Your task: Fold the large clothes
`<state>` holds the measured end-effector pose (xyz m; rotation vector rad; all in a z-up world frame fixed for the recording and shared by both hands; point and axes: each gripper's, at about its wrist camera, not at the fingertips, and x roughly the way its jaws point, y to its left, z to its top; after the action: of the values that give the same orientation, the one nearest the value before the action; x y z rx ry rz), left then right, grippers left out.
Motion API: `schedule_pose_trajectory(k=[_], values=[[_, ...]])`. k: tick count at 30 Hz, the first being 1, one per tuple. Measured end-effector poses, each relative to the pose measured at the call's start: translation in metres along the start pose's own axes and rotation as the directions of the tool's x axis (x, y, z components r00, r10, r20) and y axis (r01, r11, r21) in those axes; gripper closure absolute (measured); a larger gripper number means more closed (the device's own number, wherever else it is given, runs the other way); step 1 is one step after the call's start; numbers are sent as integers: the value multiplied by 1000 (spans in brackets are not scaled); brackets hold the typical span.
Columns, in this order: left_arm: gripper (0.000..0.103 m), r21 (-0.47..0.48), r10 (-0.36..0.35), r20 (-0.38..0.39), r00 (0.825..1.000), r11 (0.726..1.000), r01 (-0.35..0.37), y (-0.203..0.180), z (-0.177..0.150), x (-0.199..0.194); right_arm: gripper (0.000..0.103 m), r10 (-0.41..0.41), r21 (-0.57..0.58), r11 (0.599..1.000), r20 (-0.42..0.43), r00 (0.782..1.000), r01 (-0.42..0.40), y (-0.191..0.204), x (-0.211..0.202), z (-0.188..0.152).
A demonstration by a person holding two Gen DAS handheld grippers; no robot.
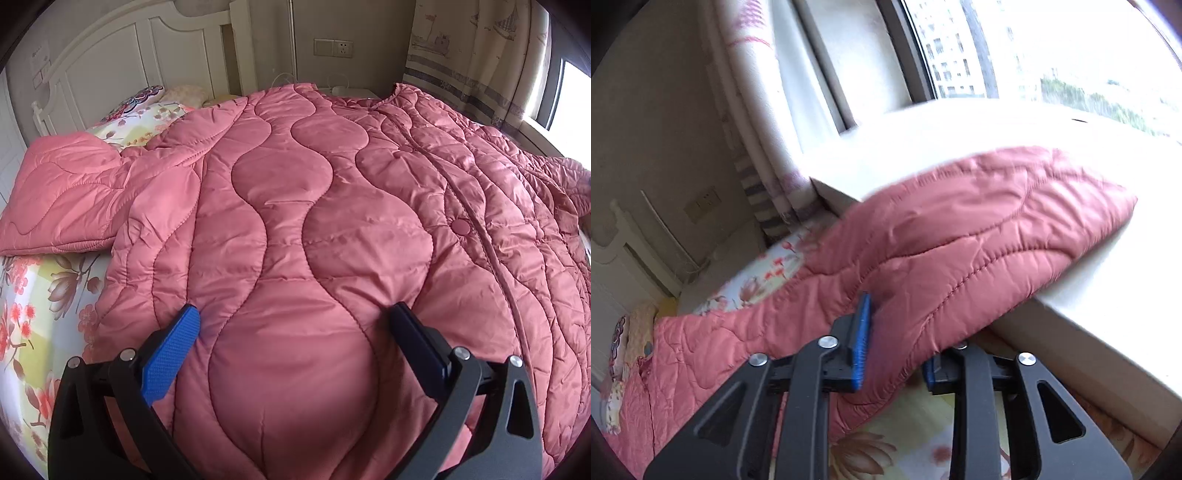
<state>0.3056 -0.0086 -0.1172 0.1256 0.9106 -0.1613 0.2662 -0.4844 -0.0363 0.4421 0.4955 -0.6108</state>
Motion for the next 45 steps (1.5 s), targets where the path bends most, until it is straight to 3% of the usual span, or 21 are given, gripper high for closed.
schedule_pose_trajectory(k=[2,4,6,8,10,12,14,15,16,17,21,24,26,28,30,32,34,39,41,42,45], values=[[2,0,1,0,1000,1000,-1,1,-1,0,81,70,-166,985,87,994,-55,51,-27,5],[2,-1,-1,0,1000,1000,1,0,-1,0,81,159,-360,927,128,979,-104,109,-53,-5],[2,0,0,0,1000,1000,0,0,0,-1,80,229,-515,846,121,966,-137,159,-70,-26],[2,-1,-1,0,1000,1000,1,1,-1,-1,80,290,-648,738,51,956,-189,203,-79,-61],[2,-1,-1,0,1000,1000,1,1,-1,-1,79,272,-757,614,-60,960,-221,238,-70,-106],[2,-2,-2,0,1000,1000,2,0,-1,-1,65,181,-838,482,-191,965,-256,258,-51,-157],[2,-2,-2,1,1000,1000,2,0,-1,-1,47,119,-864,423,-247,962,-274,256,-34,-190],[2,-2,-3,1,1000,1000,3,1,-1,-1,41,143,-865,440,-196,970,-239,251,-38,-190],[2,-2,-2,1,1000,1000,2,1,-1,-1,24,126,-863,454,-186,974,-223,248,-38,-186],[2,-2,-2,1,1000,1000,2,1,-1,-1,15,126,-850,471,-200,972,-236,244,-38,-179],[2,-1,-1,1,1000,1000,1,1,-1,-1,15,205,-747,563,-289,935,-354,223,-39,-143],[2,-6,-7,1,1000,1000,7,1,0,-2,15,278,-624,677,-275,920,-391,186,-44,-118],[2,-13,-18,-6,1000,1000,18,2,0,-4,15,269,-529,764,-260,928,-369,166,-33,-108],[2,-37,-75,-34,997,997,74,6,5,-8,15,243,-448,823,-280,929,-350,149,-13,-103],[2,-102,-197,-58,979,976,191,15,18,-13,15,212,-400,853,-322,923,-335,140,3,-109],[2,-183,-271,-54,961,949,257,23,34,-16,15,196,-316,886,-407,892,-339,132,21,-109],[2,-242,-293,-34,955,930,277,25,57,-13,15,215,-252,906,-417,883,-339,124,29,-101],[2,-172,-171,4,985,971,169,-11,104,17,15,210,-260,907,-400,892,-330,122,26,-101],[2,-66,-19,-45,999,998,17,-39,113,43,15,201,-274,906,-393,897,-323,121,22,-102],[2,-4,67,-86,994,998,-68,-51,114,62,15,200,-277,906,-389,899,-321,121,23,-103],[2,-49,92,-65,994,994,-95,-47,115,73,15,194,-291,907,-356,914,-305,119,13,-105]])
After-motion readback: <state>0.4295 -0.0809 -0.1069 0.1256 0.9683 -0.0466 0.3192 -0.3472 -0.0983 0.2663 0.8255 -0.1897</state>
